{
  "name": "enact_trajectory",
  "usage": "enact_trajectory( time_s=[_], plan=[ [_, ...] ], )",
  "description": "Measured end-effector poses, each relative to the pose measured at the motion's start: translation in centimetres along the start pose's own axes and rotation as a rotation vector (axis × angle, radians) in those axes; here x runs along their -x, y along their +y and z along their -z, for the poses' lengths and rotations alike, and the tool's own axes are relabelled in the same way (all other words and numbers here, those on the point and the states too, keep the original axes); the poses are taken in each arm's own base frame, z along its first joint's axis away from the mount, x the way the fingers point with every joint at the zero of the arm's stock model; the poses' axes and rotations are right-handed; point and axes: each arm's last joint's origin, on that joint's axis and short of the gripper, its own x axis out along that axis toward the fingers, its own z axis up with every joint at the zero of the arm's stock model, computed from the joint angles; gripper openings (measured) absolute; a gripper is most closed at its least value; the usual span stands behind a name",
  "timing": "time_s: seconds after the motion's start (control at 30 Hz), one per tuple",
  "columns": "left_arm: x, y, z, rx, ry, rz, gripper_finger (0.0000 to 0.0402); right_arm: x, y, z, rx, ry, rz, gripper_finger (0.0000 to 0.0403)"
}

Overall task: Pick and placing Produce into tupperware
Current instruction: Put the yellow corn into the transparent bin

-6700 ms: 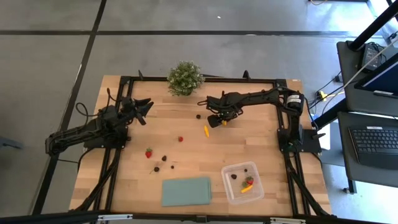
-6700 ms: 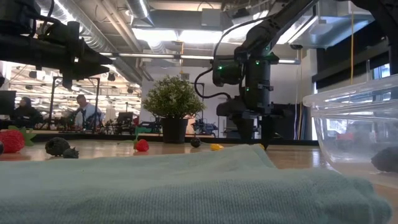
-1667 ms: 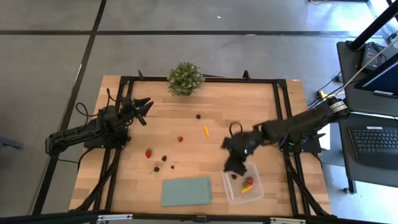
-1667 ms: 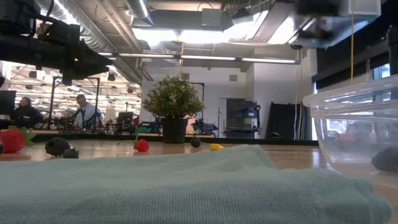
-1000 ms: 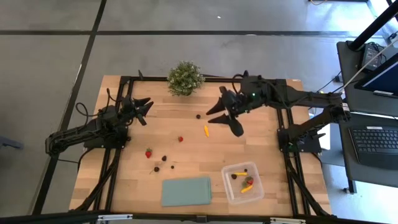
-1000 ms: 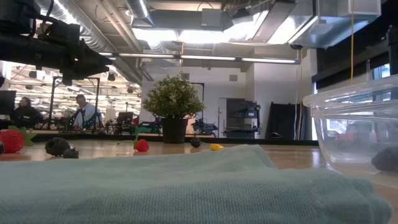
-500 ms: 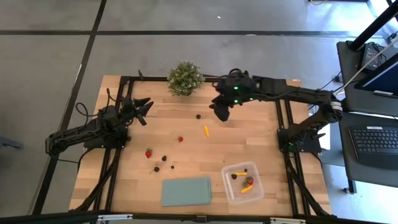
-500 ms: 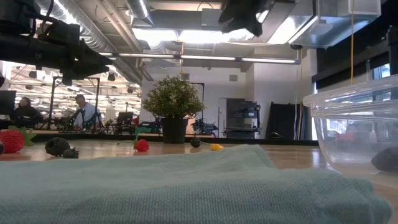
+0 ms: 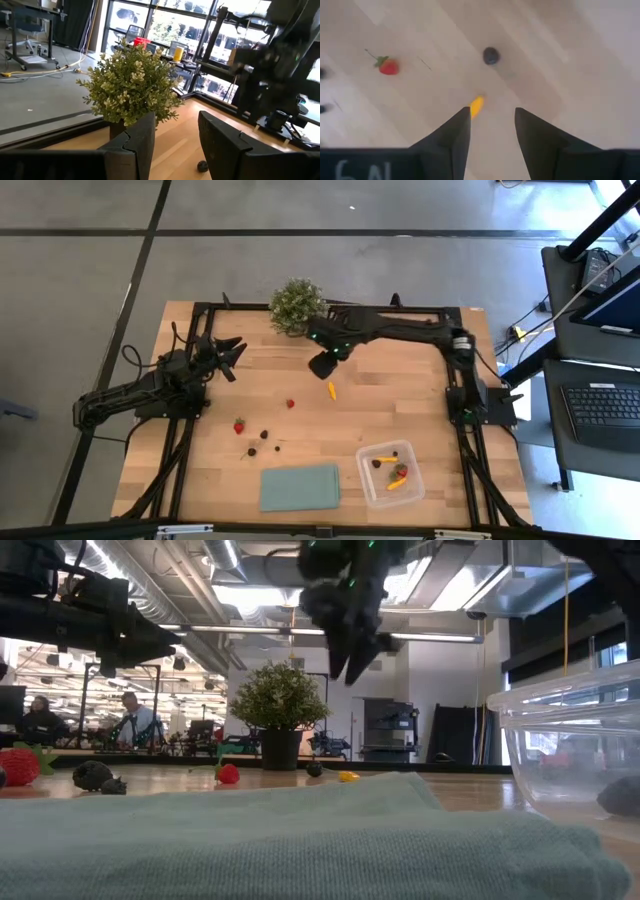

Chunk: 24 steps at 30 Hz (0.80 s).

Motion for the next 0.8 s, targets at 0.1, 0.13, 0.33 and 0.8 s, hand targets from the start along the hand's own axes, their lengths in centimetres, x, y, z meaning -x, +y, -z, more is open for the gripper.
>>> enact_trajectory(
  time_s=[0.1,0.13,0.33,0.8],
  plan=[
    [0.0,0.0,0.0,0.000,0.001,0.004,0.0143,-2.3,0.5,0.1,-0.027,0.045,0.019,0.0156],
    [0.0,0.0,0.0,0.000,0.002,0.007,0.0143,-3.0,0.6,0.1,-0.043,0.061,0.030,0.0156],
    [0.0,-0.1,0.0,0.000,0.009,0.029,0.0143,-5.4,1.7,0.7,-0.111,0.094,0.054,0.0156],
    [0.0,-0.1,0.1,-0.001,0.013,0.030,0.0143,-9.7,2.6,1.6,-0.172,0.173,0.119,0.0156]
  ],
)
